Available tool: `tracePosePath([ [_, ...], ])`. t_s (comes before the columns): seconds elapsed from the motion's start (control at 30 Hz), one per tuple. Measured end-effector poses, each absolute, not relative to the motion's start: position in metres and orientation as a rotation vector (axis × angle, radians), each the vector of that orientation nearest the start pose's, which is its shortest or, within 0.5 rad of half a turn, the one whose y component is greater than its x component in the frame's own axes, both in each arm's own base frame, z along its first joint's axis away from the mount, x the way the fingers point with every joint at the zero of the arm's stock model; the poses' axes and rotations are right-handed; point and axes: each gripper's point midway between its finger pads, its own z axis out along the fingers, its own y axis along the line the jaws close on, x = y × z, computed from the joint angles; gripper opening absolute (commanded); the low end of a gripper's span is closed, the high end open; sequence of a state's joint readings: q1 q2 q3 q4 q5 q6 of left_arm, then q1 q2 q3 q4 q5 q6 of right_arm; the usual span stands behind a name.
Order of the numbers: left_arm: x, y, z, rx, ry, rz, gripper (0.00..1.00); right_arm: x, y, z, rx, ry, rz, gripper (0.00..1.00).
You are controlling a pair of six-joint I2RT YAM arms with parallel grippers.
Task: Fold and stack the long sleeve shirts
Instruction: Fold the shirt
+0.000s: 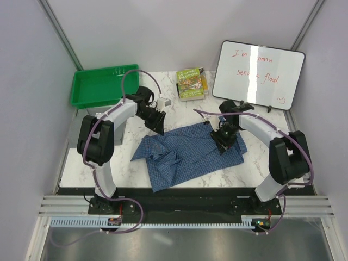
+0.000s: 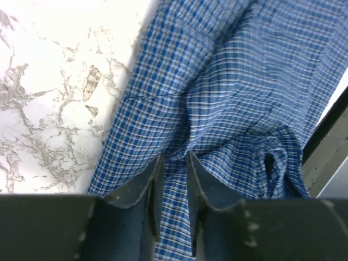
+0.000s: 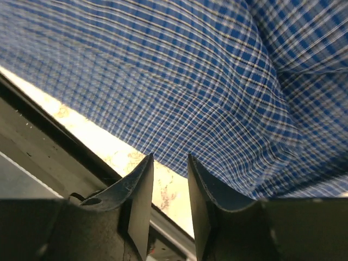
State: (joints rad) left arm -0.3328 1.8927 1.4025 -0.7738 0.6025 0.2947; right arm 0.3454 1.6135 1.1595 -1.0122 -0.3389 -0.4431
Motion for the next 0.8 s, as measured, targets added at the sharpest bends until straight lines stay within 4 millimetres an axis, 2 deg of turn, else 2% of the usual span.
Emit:
tracePosePath([
  [0.1, 0.328, -0.204, 0.064, 0.953, 2.591, -0.851, 0.26, 0.235, 0.122, 0.05, -1.116, 2.853, 0.475, 0.37],
  [0.23, 0.326, -0.204, 0.062, 0.944, 2.599, -0.85, 0.19, 0.254, 0.105, 0.014, -1.096, 2.938, 0.362, 0.35],
  [0.27, 0.323, -0.203, 0.059, 0.939, 2.611, -0.851, 0.18, 0.257, 0.103, 0.013, -1.096, 2.97, 0.358, 0.35],
  [0.37, 0.311, -0.201, 0.047, 0.946, 2.654, -0.842, 0.14, 0.283, 0.101, 0.013, -1.126, 2.953, 0.288, 0.36],
  [0.4, 0.305, -0.202, 0.042, 0.956, 2.667, -0.847, 0.09, 0.298, 0.102, 0.013, -1.145, 2.937, 0.257, 0.36],
  [0.47, 0.287, -0.203, 0.031, 0.974, 2.707, -0.868, 0.06, 0.322, 0.105, 0.014, -1.171, 2.906, 0.218, 0.38],
  [0.57, 0.248, -0.206, 0.016, 0.99, 2.773, -0.961, 0.02, 0.361, 0.114, 0.015, -1.209, 2.819, 0.16, 0.41],
  [0.67, 0.209, -0.219, 0.02, 1.054, 2.78, -1.074, 0.02, 0.39, 0.126, 0.017, -1.241, 2.725, 0.133, 0.44],
  [0.8, 0.176, -0.254, 0.038, 1.183, 2.713, -1.205, 0.02, 0.409, 0.137, 0.019, -1.264, 2.635, 0.124, 0.5],
])
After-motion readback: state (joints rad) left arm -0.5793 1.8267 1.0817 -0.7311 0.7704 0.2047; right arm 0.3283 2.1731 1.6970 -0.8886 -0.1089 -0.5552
